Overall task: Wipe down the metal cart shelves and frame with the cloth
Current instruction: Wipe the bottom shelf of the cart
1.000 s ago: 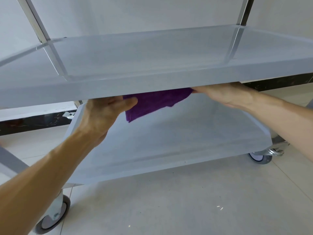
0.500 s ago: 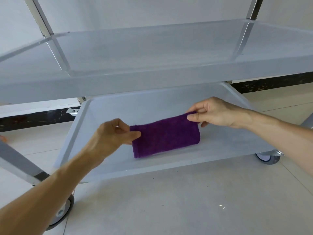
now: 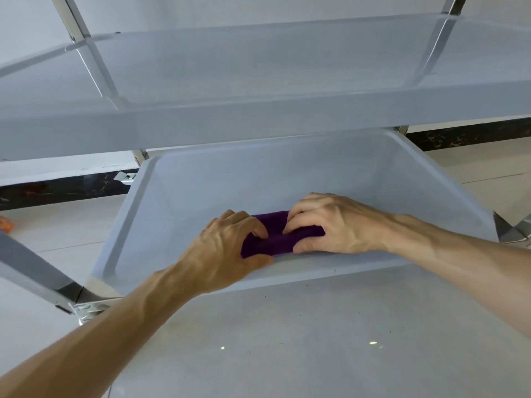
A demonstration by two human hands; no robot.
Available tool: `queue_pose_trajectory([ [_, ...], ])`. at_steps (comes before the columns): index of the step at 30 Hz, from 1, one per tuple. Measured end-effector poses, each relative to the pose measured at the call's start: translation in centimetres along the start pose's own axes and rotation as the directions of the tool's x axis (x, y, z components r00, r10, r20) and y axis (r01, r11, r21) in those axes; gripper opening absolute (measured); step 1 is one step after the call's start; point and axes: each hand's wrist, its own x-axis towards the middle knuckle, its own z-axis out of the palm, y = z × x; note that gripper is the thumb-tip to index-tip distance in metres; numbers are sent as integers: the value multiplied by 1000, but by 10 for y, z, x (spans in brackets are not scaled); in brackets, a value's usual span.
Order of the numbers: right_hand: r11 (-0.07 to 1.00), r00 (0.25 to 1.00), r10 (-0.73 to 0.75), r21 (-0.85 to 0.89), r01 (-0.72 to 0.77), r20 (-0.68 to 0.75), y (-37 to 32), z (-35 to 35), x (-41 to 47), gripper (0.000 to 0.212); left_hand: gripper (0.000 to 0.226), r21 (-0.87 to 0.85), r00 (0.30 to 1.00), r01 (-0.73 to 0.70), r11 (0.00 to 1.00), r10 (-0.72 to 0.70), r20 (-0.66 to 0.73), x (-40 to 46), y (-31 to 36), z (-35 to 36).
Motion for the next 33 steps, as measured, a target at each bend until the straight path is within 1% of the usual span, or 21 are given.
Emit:
queue_pose_trajectory([
  [2, 1000, 1000, 22, -4, -22, -20, -2, -2, 2, 28, 29, 76, 1000, -23, 997, 24, -13, 3, -1, 0],
  [4, 992, 994, 112, 66, -111, -17, -4, -9, 4, 25, 23, 61, 997, -19, 998, 23, -71, 7, 1, -5],
  [6, 949, 979, 201, 251, -189, -21, -5, -20, 5, 21, 22, -103, 991, 45, 994, -57, -123, 16, 6, -18],
  [8, 867, 965, 262, 444, -229, -14, -5, -33, 4, 18, 25, -326, 977, 137, 935, -181, -111, 27, 14, -36],
  [9, 786, 959, 282, 569, -243, 20, -5, -37, 2, 18, 25, -441, 967, 178, 880, -239, -84, 33, 19, -44],
  [10, 658, 956, 285, 710, -251, 73, -5, -41, -3, 17, 25, -556, 958, 210, 804, -282, -45, 39, 22, -51],
  [11, 490, 954, 268, 834, -254, 133, -6, -42, -9, 18, 25, -655, 953, 233, 719, -303, 6, 44, 26, -57],
  [12, 328, 954, 235, 908, -260, 188, -8, -43, -15, 21, 25, -722, 953, 246, 646, -296, 60, 48, 30, -62],
  [13, 210, 954, 194, 941, -266, 227, -10, -43, -22, 31, 26, -756, 960, 246, 606, -261, 104, 51, 35, -66],
  [14, 148, 953, 158, 948, -282, 259, -13, -41, -28, 46, 27, -772, 968, 237, 590, -212, 136, 53, 41, -68],
  [15, 119, 950, 135, 947, -299, 283, -16, -38, -34, 59, 28, -777, 973, 226, 588, -166, 158, 54, 48, -68],
  [16, 114, 948, 122, 945, -308, 294, -20, -35, -39, 64, 28, -773, 976, 216, 596, -131, 172, 55, 55, -68],
  [18, 130, 942, 159, 940, -315, 294, -32, -31, -49, 58, 28, -753, 978, 205, 625, -105, 179, 56, 69, -65],
  [20, 124, 920, 279, 939, -320, 276, -42, -30, -62, 48, 25, -727, 978, 209, 654, -137, 158, 57, 83, -59],
  [22, 91, 881, 402, 946, -312, 251, -47, -32, -83, 43, 25, -692, 975, 205, 692, -210, 79, 58, 97, -54],
  [24, 34, 840, 486, 955, -295, 242, -50, -37, -115, 40, 23, -655, 973, 158, 739, -231, -26, 56, 110, -49],
  [26, -81, 797, 554, 969, -233, 238, -53, -43, -153, 41, 14, -591, 983, 83, 802, -162, -81, 52, 125, -45],
  [28, -195, 738, 638, 973, -122, 221, -59, -50, -192, 47, 7, -508, 995, -52, 860, 1, -100, 48, 144, -41],
  [29, -229, 700, 684, 971, -63, 207, -62, -54, -210, 49, 9, -475, 991, -127, 871, 95, -92, 47, 156, -40],
  [31, -253, 608, 775, 966, 47, 173, -69, -63, -243, 50, 11, -458, 966, -250, 853, 249, -64, 51, 186, -40],
  [33, -233, 509, 850, 963, 140, 132, -73, -78, -272, 49, 12, -490, 932, -341, 802, 357, -64, 66, 221, -44],
])
